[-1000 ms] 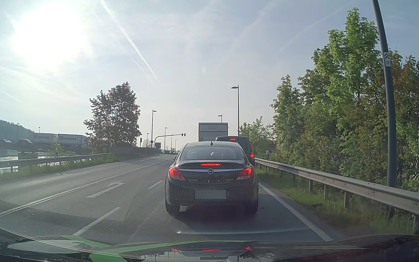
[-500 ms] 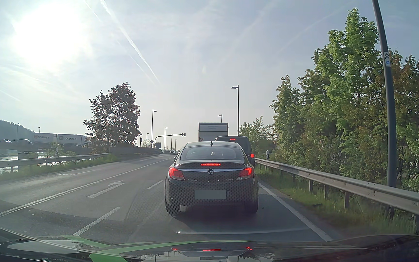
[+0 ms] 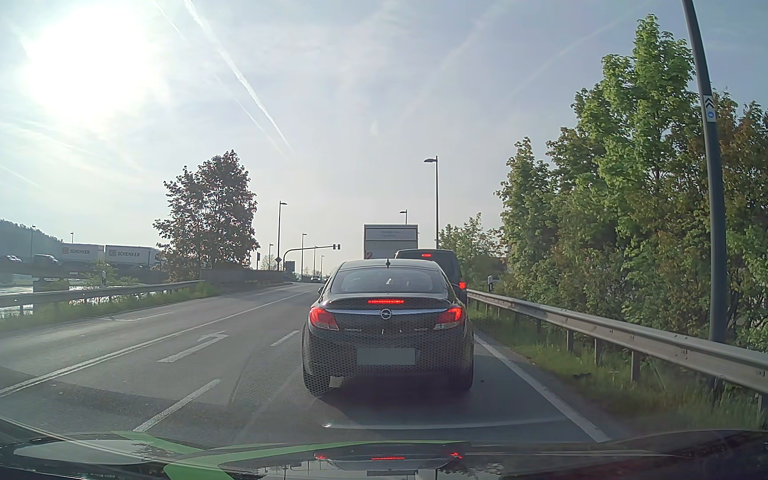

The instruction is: Follow the waypoints while adhering to traffic rules and regulations

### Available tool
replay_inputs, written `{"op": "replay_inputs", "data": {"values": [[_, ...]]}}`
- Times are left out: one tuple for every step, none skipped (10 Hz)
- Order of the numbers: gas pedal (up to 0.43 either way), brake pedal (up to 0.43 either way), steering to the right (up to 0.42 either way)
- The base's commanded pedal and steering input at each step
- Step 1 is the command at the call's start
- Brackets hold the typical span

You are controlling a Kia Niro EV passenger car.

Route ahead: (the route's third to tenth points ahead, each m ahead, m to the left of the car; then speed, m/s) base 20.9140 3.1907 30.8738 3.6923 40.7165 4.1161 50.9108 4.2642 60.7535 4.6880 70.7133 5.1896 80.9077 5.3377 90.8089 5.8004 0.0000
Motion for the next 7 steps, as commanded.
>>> {"op": "replay_inputs", "data": {"values": [[0.000, 0.457, 0.003], [0.000, 0.457, 0.003], [0.000, 0.457, 0.003], [0.000, 0.457, 0.003], [0.000, 0.457, 0.003], [0.000, 0.457, 0.003], [0.000, 0.457, 0.003]]}}
